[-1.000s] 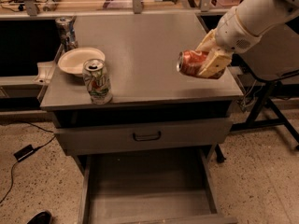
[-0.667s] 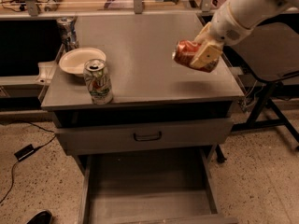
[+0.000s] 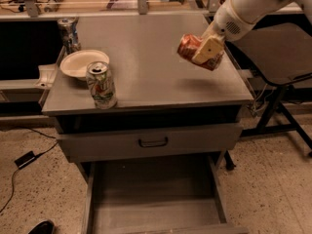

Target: Pick coke can from middle drawer and place on counter

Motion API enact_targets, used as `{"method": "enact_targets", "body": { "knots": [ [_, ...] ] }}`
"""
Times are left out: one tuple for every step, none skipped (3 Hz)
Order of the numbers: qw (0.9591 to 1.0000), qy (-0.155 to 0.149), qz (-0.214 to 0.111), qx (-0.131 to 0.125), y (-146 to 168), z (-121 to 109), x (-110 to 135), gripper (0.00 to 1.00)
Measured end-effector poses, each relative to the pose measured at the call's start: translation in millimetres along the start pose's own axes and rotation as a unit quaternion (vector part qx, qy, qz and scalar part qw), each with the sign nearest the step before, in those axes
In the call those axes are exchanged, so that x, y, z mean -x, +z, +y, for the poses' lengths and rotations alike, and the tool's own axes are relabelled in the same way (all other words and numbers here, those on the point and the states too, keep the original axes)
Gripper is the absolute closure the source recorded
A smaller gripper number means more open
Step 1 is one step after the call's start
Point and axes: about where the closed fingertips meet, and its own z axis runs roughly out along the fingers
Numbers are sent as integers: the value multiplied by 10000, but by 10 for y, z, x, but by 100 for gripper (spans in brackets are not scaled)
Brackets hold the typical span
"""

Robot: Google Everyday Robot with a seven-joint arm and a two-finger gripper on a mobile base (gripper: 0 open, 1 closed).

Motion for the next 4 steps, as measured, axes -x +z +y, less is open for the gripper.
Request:
{"method": "enact_targets", "body": {
  "knots": [
    [10000,0,0,1,1,0,0,63],
    [9999,124,-113,1,104,45,-87,32],
    [9995,259,-144,-81,360,159,-311,7],
    [9995,267,-135,-66,423,181,-333,0]
  ]
}}
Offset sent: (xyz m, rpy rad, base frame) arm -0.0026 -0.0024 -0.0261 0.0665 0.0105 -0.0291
